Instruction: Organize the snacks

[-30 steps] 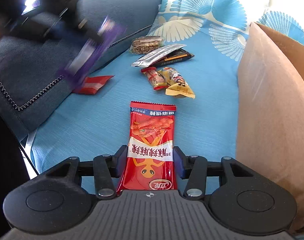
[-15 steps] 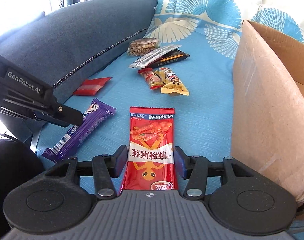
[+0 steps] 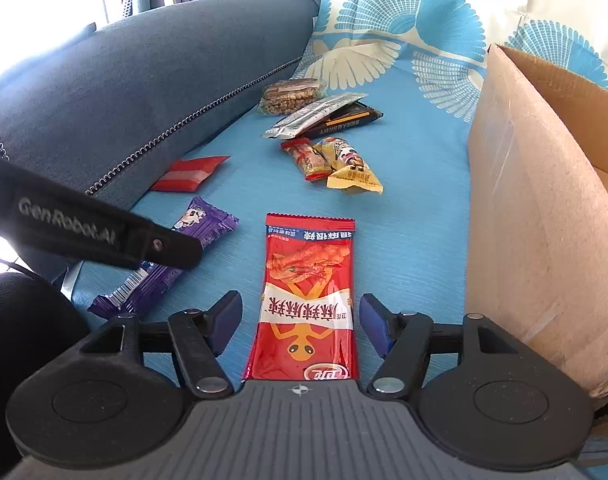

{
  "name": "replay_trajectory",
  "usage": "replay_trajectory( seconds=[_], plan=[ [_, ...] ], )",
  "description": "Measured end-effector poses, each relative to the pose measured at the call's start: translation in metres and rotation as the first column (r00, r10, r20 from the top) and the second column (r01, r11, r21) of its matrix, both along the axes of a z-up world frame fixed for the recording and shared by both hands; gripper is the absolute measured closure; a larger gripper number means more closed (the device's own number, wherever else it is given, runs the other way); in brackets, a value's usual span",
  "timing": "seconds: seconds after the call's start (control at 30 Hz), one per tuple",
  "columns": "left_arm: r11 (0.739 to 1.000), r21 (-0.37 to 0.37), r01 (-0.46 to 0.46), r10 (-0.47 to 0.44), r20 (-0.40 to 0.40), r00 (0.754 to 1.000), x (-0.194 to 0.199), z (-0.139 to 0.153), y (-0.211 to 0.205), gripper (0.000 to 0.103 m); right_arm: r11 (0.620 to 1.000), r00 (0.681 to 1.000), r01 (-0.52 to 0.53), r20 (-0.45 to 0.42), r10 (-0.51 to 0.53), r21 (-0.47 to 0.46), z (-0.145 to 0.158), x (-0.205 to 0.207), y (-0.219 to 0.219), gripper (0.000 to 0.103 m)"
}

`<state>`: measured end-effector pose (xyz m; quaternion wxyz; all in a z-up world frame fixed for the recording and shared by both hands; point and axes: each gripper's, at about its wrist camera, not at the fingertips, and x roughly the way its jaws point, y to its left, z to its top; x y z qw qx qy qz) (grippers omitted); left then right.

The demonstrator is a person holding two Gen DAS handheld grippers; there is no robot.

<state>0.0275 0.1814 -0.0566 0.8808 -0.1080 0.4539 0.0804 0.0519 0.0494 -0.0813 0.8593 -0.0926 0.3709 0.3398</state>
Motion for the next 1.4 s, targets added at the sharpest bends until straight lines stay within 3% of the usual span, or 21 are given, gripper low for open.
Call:
replay_trajectory(
  seconds=[0.17,0.43,0.7,0.87,0.97,1.07,1.4],
  plan=[
    [0.999,0.031,0.022,-0.021,-0.043,0.999,0.006,-0.004,-0.007,0.057,1.0,1.0,0.003,0.001,-0.003,-0.013,-0.003,-0.001,-0.001,0.035],
    [1.0,0.007,0.015,-0.014,-0.105,0.994,0.016,-0.013,-0.003,0.057,1.0,1.0,-0.004,0.011,0.004,-0.02,-0.004,-0.002,-0.004,0.036],
    [0.998,0.049,0.043,-0.037,-0.124,0.992,0.018,-0.017,-0.008,0.057,0.999,0.999,-0.034,0.037,0.035,-0.04,-0.005,-0.006,-0.002,0.051],
    [0.997,0.061,0.048,-0.04,-0.126,0.991,0.017,-0.018,-0.009,0.058,0.997,0.996,-0.052,0.071,0.056,-0.06,-0.004,-0.011,-0.001,0.054],
    [0.997,0.066,0.041,-0.032,-0.127,0.991,0.016,-0.017,-0.008,0.064,0.997,0.995,-0.05,0.08,0.055,-0.057,-0.003,-0.012,-0.002,0.054],
    [0.998,0.055,0.033,-0.027,-0.117,0.993,0.014,-0.016,-0.005,0.08,0.998,0.994,-0.044,0.098,0.048,-0.045,0.0,-0.013,-0.004,0.055],
    [1.0,0.013,-0.014,0.015,-0.051,0.999,0.006,-0.007,0.003,0.083,0.999,0.992,-0.027,0.124,0.029,-0.019,0.007,-0.016,-0.01,0.055]
  ],
)
